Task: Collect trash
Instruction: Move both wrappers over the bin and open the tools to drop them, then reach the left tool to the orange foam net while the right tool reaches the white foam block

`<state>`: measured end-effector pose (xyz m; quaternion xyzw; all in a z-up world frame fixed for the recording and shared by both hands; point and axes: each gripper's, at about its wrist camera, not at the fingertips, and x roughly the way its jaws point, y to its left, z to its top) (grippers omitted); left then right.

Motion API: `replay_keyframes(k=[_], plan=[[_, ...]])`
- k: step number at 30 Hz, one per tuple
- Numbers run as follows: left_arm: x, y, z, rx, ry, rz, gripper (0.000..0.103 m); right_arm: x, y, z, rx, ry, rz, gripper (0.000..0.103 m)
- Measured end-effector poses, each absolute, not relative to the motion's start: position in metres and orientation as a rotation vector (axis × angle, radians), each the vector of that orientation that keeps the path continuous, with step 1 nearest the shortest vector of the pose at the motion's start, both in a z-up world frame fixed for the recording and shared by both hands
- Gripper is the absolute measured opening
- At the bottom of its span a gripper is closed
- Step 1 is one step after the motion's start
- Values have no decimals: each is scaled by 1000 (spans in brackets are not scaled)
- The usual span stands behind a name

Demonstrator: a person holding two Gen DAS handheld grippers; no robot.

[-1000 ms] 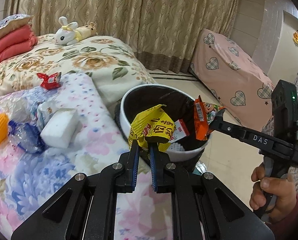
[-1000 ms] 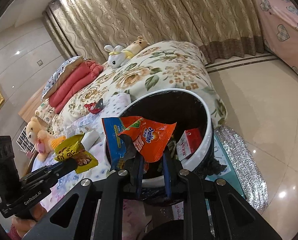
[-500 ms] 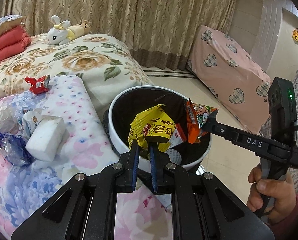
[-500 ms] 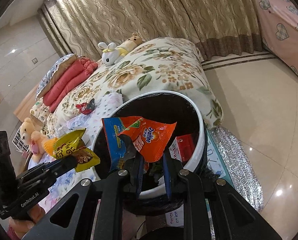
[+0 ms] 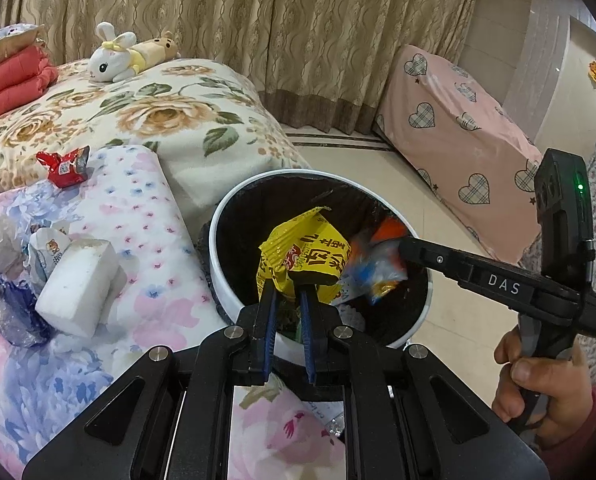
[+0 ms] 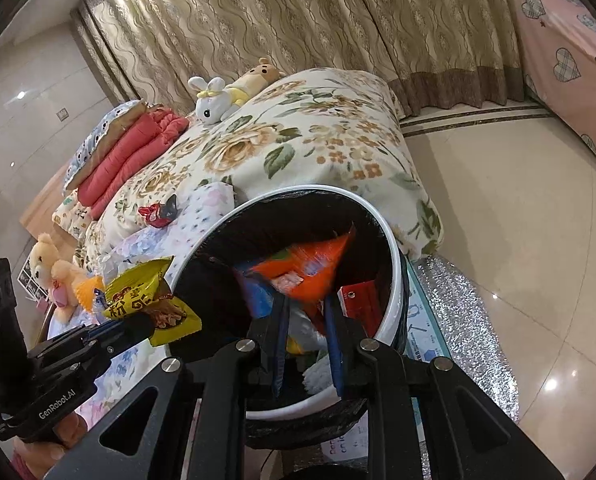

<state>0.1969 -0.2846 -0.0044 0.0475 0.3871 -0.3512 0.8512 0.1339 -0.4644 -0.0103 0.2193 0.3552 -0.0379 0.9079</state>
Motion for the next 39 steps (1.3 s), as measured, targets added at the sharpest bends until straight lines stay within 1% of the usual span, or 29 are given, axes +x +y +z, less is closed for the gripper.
replay_keyframes(k=[2,4,6,7,8,9,10,11,12,13,14,16,17,18,20,22,28,39], plan=[[200,-285,-5,94,827,-743,15,135,-465,-10,452,733,-81,21],[200,-285,-6,91,830,-738,27,135,-466,-11,454,730,-85,21],[199,-283,-5,89,824,-733,31,134,-467,-10,463,719,-89,22],[198,-282,-6,92,825,-728,37,132,-467,-9,468,713,-91,22],[197,-280,-6,92,825,-722,40,131,-467,-9,472,709,-93,23],[197,-278,-7,89,825,-718,47,130,-468,-8,476,704,-96,28],[195,-274,-7,83,826,-710,51,128,-467,-7,484,695,-95,41],[194,-271,-8,76,826,-705,52,127,-467,-7,488,692,-94,48],[194,-267,-8,68,828,-698,55,126,-465,-6,491,684,-91,54],[193,-263,-9,60,833,-690,57,124,-462,-6,493,678,-88,55],[193,-259,-10,54,834,-690,57,124,-460,-5,496,675,-84,56],[191,-249,-12,41,837,-677,59,122,-454,-4,501,668,-75,69],[190,-243,-13,37,839,-665,60,121,-451,-3,499,662,-74,72],[189,-239,-13,33,839,-655,61,121,-448,-2,495,659,-71,74],[188,-225,-15,16,841,-633,62,120,-439,-1,493,657,-59,74],[187,-211,-16,-2,843,-609,62,120,-431,-1,500,658,-40,80],[183,-168,-19,-41,840,-534,64,124,-398,0,477,669,11,84],[181,-93,-31,-115,849,-397,64,141,-324,-7,425,717,140,85]])
